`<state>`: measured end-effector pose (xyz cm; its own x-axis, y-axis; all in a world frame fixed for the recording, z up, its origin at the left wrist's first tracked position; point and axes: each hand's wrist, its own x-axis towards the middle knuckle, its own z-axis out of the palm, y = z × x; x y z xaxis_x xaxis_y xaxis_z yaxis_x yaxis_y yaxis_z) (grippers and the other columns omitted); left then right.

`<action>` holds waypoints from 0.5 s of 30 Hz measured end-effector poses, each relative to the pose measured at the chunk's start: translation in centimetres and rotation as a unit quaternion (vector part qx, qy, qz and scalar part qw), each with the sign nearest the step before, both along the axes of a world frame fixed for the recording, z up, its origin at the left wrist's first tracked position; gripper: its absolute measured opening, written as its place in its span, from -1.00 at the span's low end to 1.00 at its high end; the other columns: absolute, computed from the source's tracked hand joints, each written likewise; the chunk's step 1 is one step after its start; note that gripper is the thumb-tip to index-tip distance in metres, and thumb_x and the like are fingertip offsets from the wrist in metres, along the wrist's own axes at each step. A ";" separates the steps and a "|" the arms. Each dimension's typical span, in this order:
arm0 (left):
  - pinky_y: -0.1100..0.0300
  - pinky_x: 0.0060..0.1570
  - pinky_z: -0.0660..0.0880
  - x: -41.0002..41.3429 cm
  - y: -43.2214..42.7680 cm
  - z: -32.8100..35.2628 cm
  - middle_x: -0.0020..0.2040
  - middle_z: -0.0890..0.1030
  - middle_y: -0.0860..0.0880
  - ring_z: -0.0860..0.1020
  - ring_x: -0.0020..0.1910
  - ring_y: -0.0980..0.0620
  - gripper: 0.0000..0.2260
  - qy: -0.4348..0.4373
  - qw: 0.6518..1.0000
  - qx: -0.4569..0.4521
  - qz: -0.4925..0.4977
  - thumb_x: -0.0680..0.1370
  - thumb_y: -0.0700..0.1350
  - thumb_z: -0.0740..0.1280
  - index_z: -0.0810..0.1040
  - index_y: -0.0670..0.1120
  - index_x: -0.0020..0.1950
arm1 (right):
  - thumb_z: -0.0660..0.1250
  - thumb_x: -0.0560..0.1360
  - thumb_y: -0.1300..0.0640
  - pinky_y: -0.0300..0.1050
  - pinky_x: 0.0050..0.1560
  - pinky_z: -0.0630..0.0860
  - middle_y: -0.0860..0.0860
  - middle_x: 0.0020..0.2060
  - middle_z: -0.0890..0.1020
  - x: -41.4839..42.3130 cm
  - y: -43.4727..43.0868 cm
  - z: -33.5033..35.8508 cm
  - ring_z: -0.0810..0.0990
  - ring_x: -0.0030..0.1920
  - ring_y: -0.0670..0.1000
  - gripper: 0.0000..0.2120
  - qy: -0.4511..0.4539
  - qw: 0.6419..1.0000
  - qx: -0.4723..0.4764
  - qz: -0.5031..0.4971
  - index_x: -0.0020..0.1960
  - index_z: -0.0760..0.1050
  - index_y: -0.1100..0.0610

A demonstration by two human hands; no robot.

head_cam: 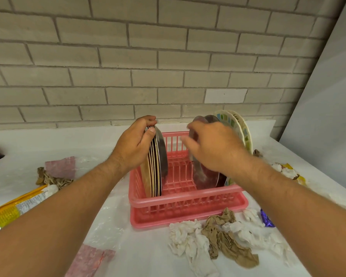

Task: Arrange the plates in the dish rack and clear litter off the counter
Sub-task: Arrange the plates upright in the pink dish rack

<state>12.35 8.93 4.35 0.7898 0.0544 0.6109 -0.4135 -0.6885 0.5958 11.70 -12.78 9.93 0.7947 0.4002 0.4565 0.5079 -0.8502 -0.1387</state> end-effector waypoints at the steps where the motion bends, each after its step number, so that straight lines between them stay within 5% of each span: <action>1: 0.50 0.10 0.24 0.0 0.0 0.0 0.27 0.44 0.22 0.37 0.22 0.31 -0.71 -0.001 1.000 0.000 -0.001 0.62 -0.03 0.11 0.44 0.01 0.30 | 0.11 0.56 -0.22 -0.05 -0.11 0.57 -0.03 -0.04 0.61 -0.3 0.8 -0.5 0.58 -0.07 -0.01 -0.57 0.047 0.998 0.036 0.036 0.29 0.45 -0.01; 6: 0.55 0.13 0.23 -0.1 0.0 0.2 0.28 0.45 0.21 0.37 0.23 0.36 -0.69 0.001 1.000 -0.009 -0.012 0.58 -0.06 0.14 0.46 -0.01 0.30 | 0.20 0.56 -0.14 0.00 0.17 0.53 -0.05 0.19 0.58 -1.3 4.0 -4.4 0.56 0.12 -0.05 -0.58 0.231 0.938 0.215 0.140 0.37 0.40 -0.03; 10: 0.64 0.08 0.21 0.0 0.3 0.4 0.25 0.44 0.28 0.32 0.16 0.54 -0.73 0.016 0.999 -0.020 -0.029 0.59 -0.10 0.19 0.48 0.04 0.28 | 0.22 0.56 -0.10 -0.09 0.20 0.50 -0.16 0.20 0.54 -1.5 4.4 -6.0 0.55 0.15 -0.12 -0.56 0.233 0.922 0.268 0.157 0.41 0.33 -0.07; 15: 0.38 0.22 0.27 0.2 0.3 0.5 0.24 0.41 0.36 0.31 0.22 0.49 -0.73 0.046 0.996 -0.047 -0.057 0.58 -0.09 0.24 0.49 0.09 0.27 | 0.20 0.56 -0.10 -0.21 0.10 0.48 -0.32 -0.01 0.50 -1.2 4.1 -6.1 0.55 0.02 -0.23 -0.60 0.218 0.930 0.259 0.147 0.38 0.34 -0.12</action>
